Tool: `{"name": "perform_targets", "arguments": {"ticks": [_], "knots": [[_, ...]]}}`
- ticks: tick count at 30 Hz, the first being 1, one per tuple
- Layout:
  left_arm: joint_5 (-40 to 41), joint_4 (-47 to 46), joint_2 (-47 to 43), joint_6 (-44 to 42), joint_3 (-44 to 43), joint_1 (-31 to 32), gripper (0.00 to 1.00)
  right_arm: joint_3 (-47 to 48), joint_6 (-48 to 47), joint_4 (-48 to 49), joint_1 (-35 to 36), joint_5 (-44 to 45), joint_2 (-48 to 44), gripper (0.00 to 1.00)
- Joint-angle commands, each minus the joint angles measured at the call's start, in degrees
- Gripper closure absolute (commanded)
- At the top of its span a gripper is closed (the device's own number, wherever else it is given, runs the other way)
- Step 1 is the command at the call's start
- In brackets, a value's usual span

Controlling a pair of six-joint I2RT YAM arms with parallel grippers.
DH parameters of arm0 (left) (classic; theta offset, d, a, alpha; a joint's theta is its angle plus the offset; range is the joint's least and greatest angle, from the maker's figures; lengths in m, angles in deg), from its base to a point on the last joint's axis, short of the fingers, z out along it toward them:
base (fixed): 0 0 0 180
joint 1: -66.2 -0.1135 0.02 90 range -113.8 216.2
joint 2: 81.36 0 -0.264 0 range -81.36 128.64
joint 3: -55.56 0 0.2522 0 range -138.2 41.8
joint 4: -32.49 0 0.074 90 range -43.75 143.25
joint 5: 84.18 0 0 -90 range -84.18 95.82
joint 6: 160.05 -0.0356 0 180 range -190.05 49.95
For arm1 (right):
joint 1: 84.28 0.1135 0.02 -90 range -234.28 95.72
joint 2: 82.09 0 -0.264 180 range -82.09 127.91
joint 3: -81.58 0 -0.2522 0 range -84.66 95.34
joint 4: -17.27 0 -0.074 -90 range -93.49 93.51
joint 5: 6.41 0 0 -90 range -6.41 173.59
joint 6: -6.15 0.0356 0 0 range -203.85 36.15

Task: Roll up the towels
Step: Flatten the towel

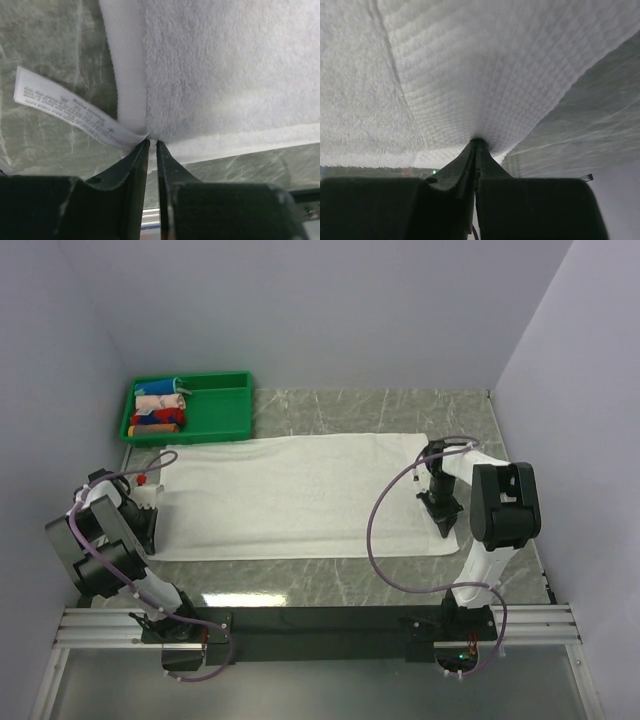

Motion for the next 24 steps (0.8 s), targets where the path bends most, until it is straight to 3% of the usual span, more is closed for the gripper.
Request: {"name": "perform_targets", "arguments": {"ticks": [1,3,8,12,18,24], "knots": [[2.0,1.1,-1.1,-7.3,-2.3,-1.6,0.81,-2.2,-2.9,2.2,-0.1,5.3,-1.2,0.94],[-3.7,4.5,-4.7,-9.4,-2.9,-1.1,0.8,-0.8,-3.8,-0.3,1.7,0.4,-3.2,0.91],[-7.2,13.9,-7.3,-14.2,-4.7,-0.1,0.75,2.1,-5.8,-4.5,3.7,-0.9,-4.9,0.83],[-13.4,19.2,-7.1,-14.9,-13.3,-1.0,0.68,12.0,-8.1,-7.1,2.5,-4.9,-4.8,0.74],[-18.2,14.4,2.5,-6.6,-23.4,1.1,0.66,28.2,-6.2,-6.8,2.1,-11.0,3.6,0.74],[-14.9,4.8,9.2,0.5,-24.1,5.1,0.7,34.8,-5.3,-4.2,2.4,-9.5,14.0,0.79]]}}
